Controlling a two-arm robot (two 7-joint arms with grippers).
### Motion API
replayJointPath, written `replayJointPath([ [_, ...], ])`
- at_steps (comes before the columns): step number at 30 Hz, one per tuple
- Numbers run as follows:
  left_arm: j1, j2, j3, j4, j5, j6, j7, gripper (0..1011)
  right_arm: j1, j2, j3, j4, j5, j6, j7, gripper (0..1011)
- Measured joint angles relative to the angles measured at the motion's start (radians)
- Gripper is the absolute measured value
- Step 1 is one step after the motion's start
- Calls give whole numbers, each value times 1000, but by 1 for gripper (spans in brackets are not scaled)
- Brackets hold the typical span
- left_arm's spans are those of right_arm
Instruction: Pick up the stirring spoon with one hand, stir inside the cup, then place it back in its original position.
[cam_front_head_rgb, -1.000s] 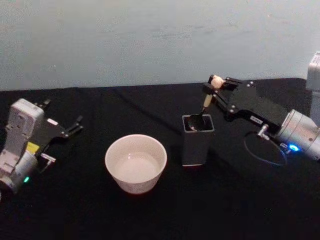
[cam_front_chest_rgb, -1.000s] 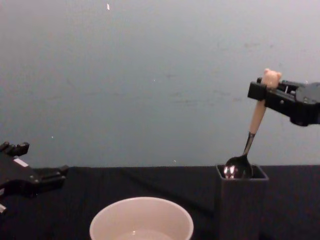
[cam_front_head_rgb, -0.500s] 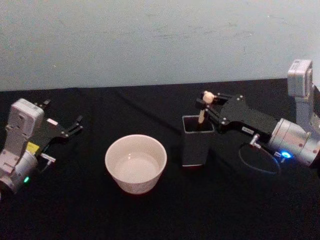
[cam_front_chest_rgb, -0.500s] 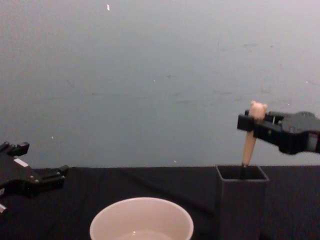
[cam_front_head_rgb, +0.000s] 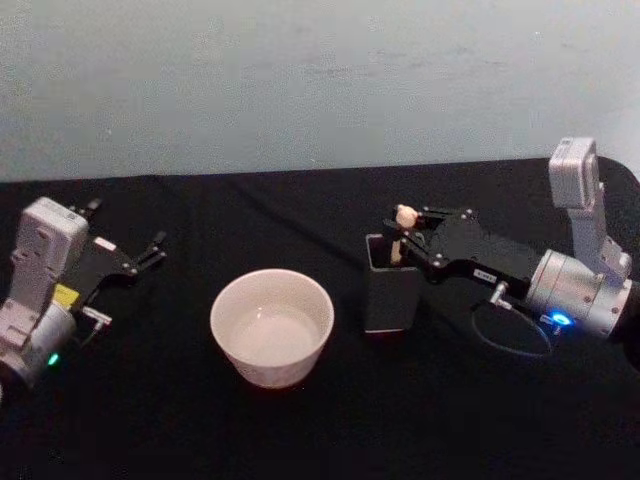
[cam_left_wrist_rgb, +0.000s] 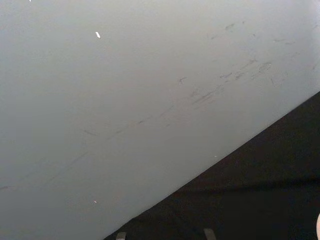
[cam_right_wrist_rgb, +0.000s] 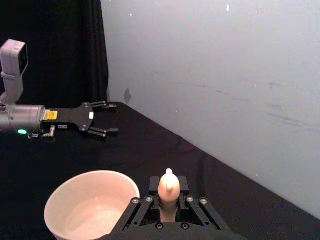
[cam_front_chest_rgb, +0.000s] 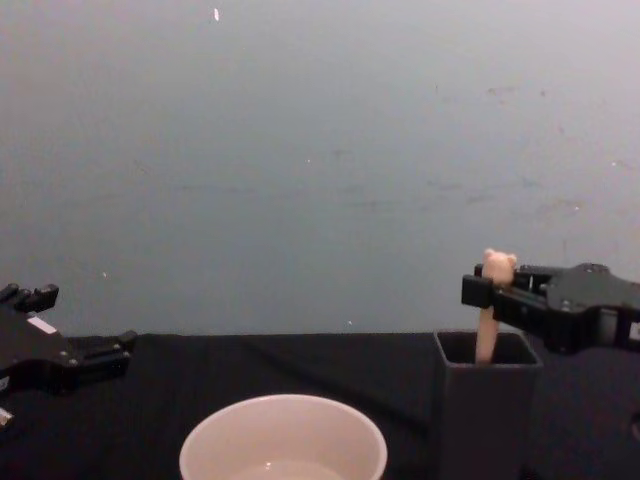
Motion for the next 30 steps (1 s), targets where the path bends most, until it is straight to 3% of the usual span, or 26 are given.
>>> replayJointPath([
  [23,0,0,0,0,0,0,0,1001,-37,-15,17,-12,-13,58,-94,203],
  [30,0,0,0,0,0,0,0,1001,-36,-15,17,-11,-13,58,-92,203],
])
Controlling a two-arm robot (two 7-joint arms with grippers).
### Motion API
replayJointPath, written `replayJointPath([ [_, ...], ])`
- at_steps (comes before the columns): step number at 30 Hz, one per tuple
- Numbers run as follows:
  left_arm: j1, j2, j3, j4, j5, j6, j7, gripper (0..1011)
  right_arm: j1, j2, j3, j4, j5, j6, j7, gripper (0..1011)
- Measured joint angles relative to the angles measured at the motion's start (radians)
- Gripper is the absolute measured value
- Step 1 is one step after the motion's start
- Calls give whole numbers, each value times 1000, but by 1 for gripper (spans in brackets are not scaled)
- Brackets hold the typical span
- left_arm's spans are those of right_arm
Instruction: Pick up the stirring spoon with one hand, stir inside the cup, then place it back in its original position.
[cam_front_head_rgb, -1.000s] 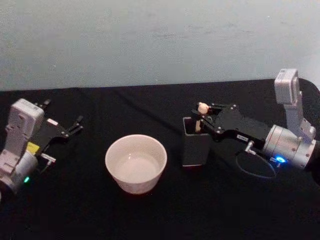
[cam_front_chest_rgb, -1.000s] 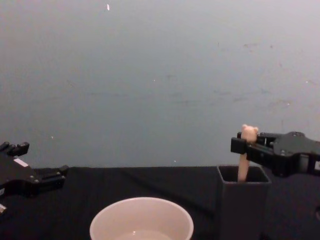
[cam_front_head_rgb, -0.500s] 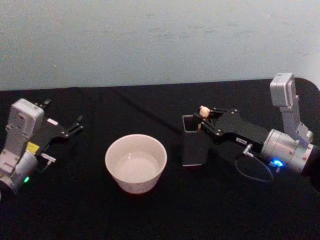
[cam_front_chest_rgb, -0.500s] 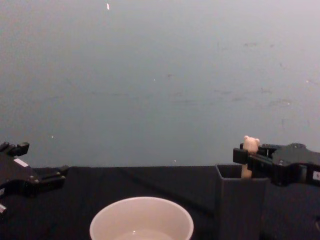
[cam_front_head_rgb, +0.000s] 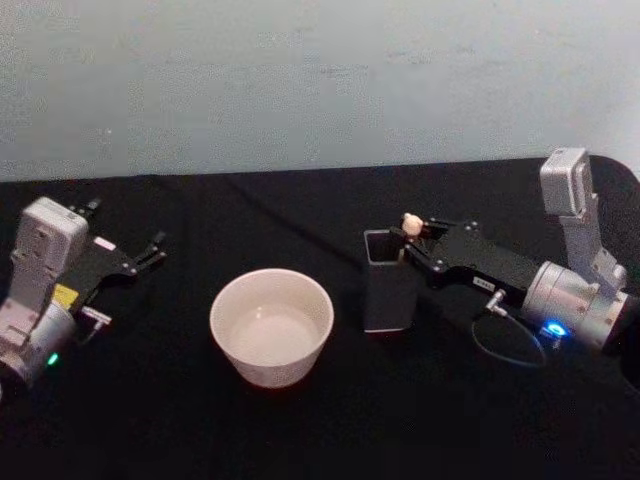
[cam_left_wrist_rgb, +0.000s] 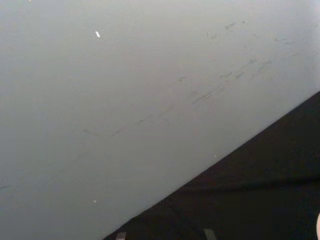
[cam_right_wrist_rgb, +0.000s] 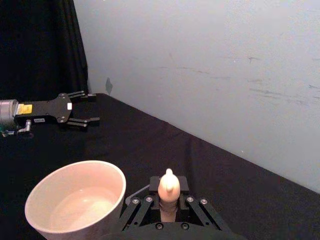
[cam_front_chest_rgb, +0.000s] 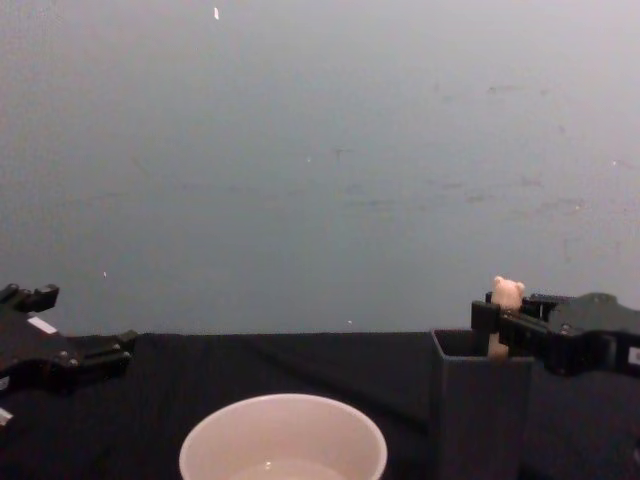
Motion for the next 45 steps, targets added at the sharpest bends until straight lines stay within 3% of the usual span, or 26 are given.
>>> replayJointPath([
  [4,0,0,0,0,0,0,0,1001,1,0,0,1,0,-1,3,214],
  [7,0,0,0,0,0,0,0,1001,2,0,0,2,1,-2,5,289],
  [21,0,0,0,0,0,0,0,1002,3,0,-2,3,2,-4,7,707],
  [24,0,0,0,0,0,0,0,1001,3,0,-2,3,2,-4,7,841],
  [29,0,0,0,0,0,0,0,1001,3,0,-2,3,3,-4,7,958],
  [37,0,0,0,0,0,0,0,1001,3,-6,13,-6,1,-18,-7,1002],
  [41,0,0,0,0,0,0,0,1001,2,-10,38,-29,1,-47,-26,1002],
  [44,0,0,0,0,0,0,0,1001,-2,-23,75,-49,-5,-78,-72,1002],
  [45,0,0,0,0,0,0,0,1001,-5,-33,94,-55,-19,-95,-112,1002],
])
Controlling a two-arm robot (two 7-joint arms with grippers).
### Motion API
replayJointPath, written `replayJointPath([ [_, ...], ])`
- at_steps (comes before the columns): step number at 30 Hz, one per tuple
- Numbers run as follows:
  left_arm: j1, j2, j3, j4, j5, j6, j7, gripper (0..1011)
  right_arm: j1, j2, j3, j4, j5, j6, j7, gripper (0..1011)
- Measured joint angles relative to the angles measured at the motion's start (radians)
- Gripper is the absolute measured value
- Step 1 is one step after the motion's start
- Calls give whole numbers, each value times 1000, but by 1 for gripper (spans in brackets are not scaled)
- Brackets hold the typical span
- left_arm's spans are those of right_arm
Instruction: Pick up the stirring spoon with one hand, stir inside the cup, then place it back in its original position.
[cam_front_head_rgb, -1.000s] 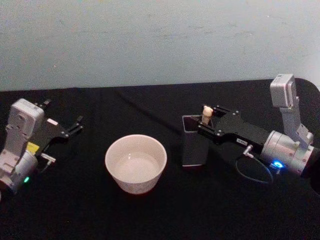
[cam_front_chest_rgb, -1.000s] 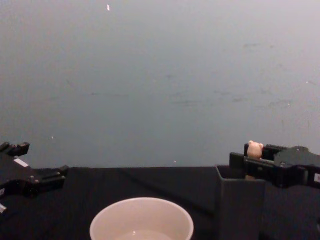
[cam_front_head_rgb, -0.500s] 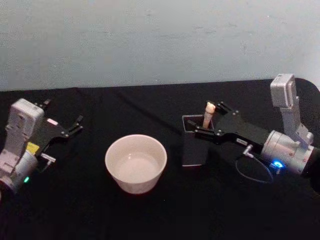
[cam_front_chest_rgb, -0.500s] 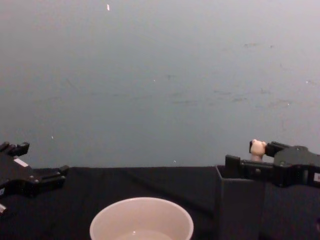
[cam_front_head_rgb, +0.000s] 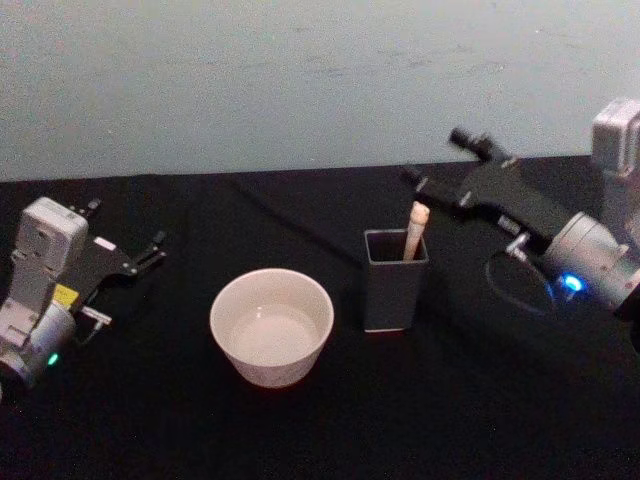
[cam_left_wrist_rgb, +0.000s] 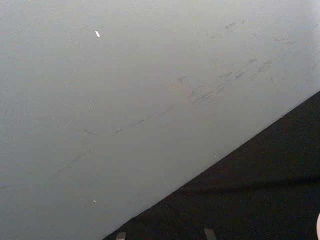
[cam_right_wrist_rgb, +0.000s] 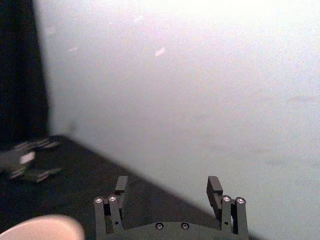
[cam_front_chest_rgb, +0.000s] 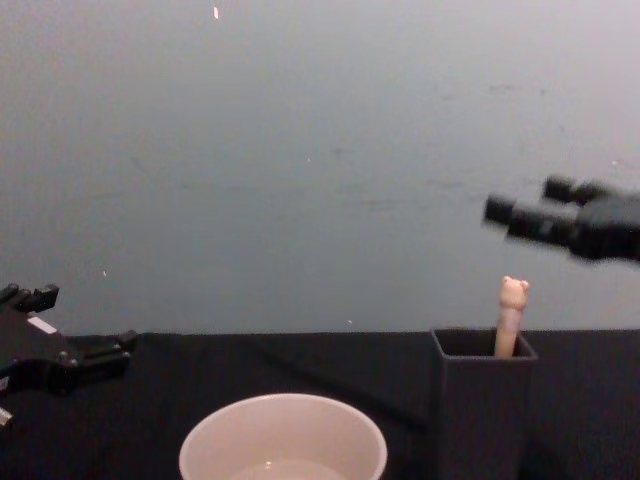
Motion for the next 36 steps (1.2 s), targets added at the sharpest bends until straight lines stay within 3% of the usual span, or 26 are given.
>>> replayJointPath([
  [6,0,0,0,0,0,0,0,1001,-13,-54,53,19,-122,-39,-223,1003],
  [9,0,0,0,0,0,0,0,1001,-17,-75,60,47,-174,-26,-300,1002],
  [12,0,0,0,0,0,0,0,1001,-21,-87,60,77,-204,0,-336,1002],
  [21,0,0,0,0,0,0,0,1001,-37,-107,45,132,-242,56,-332,1002],
  [36,0,0,0,0,0,0,0,1001,-33,-117,41,158,-266,76,-314,1002],
])
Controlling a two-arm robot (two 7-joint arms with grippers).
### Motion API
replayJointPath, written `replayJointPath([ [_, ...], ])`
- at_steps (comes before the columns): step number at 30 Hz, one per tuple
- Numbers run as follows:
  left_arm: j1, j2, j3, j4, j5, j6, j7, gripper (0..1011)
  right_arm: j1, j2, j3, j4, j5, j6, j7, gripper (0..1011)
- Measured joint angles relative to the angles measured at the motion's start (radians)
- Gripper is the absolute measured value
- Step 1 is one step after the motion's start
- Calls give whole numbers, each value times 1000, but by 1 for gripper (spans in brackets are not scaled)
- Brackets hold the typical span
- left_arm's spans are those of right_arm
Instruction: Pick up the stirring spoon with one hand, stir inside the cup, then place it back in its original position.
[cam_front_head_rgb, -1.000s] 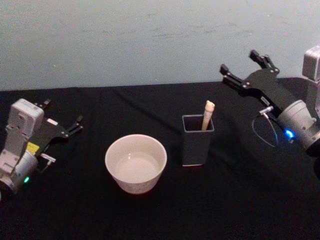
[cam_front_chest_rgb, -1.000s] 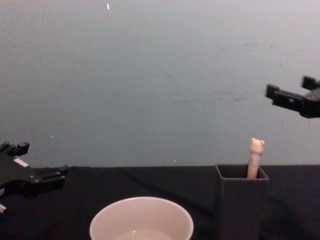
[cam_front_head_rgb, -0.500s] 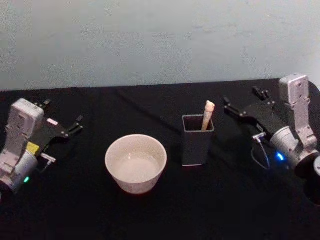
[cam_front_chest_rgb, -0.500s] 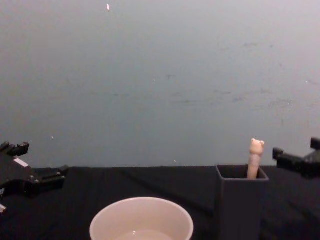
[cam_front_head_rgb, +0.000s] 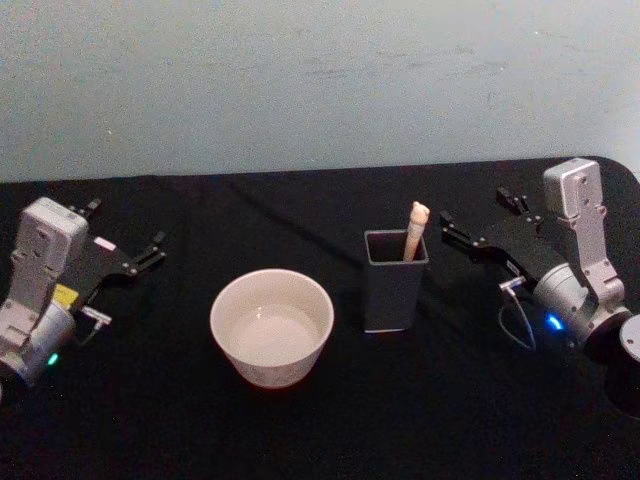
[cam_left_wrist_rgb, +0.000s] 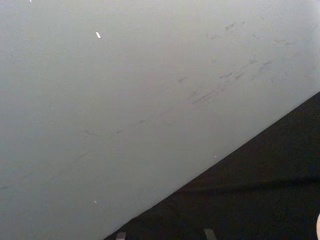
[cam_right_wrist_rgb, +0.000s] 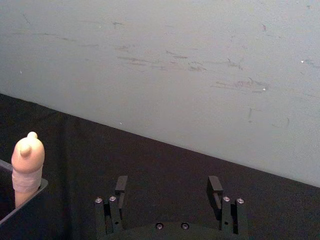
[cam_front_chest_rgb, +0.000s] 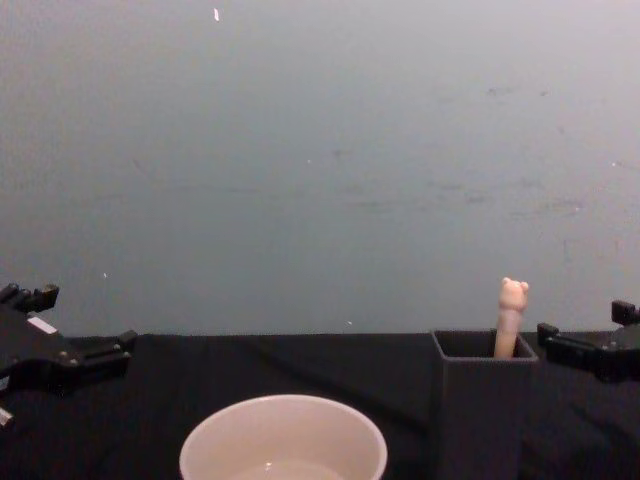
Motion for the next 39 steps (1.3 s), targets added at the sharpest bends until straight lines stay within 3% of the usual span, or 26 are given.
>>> replayJointPath([
  [39,0,0,0,0,0,0,0,1001,-1,1,0,-4,4,-2,-2,1002],
])
